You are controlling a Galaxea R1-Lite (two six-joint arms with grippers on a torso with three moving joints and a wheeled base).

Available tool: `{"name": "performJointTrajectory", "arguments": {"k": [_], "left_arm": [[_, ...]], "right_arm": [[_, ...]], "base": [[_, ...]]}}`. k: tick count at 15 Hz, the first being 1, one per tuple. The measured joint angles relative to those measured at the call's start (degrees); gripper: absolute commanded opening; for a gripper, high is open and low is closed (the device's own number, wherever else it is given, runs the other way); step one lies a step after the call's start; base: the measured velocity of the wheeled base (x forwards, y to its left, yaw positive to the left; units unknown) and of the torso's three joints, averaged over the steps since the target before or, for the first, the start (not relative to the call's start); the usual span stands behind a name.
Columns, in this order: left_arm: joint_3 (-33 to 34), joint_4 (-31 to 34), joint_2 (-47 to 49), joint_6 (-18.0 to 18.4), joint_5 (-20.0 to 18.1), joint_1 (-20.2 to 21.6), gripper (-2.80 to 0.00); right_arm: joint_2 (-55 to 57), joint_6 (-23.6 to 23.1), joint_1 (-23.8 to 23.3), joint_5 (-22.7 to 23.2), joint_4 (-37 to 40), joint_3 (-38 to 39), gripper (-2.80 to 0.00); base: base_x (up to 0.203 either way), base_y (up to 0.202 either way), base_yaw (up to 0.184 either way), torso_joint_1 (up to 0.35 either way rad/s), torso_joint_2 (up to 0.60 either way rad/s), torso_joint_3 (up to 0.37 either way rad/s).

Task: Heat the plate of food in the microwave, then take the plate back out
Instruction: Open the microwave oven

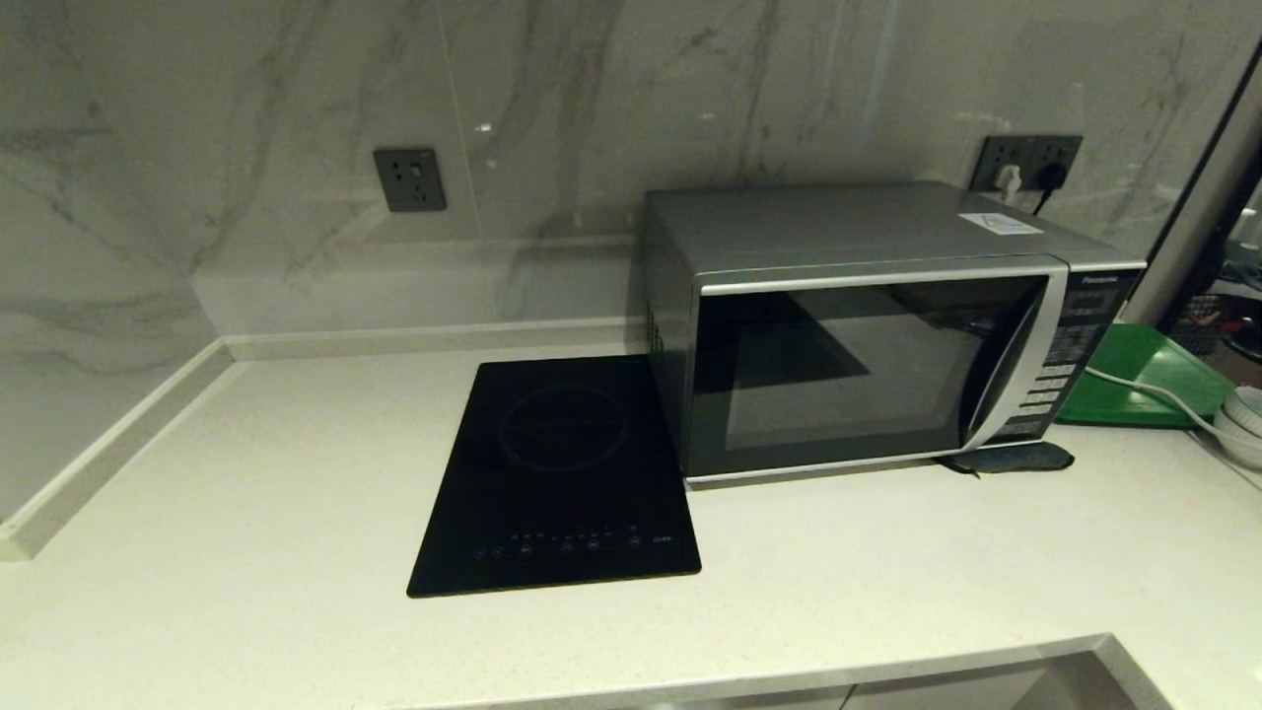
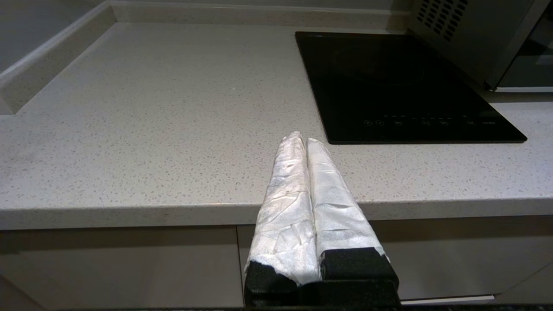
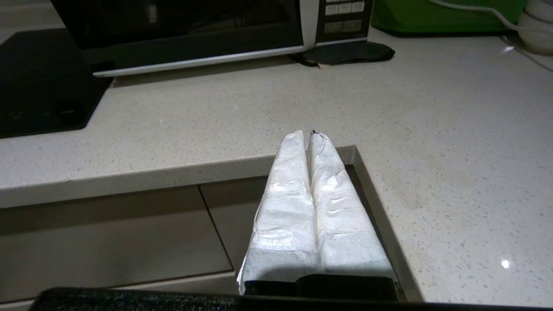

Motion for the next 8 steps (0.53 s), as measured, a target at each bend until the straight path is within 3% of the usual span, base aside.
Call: {"name": "performJointTrajectory", "arguments": {"k": [8], "left_arm": [[0.0, 0.02, 0.0, -0.01, -0.01, 0.0, -2.8]], "right_arm": [[0.0, -2.34, 0.0, 1.87, -4.24, 4.46, -2.8]], "base": [[0.0, 0.0, 0.0, 0.0, 0.0, 0.0]]}}
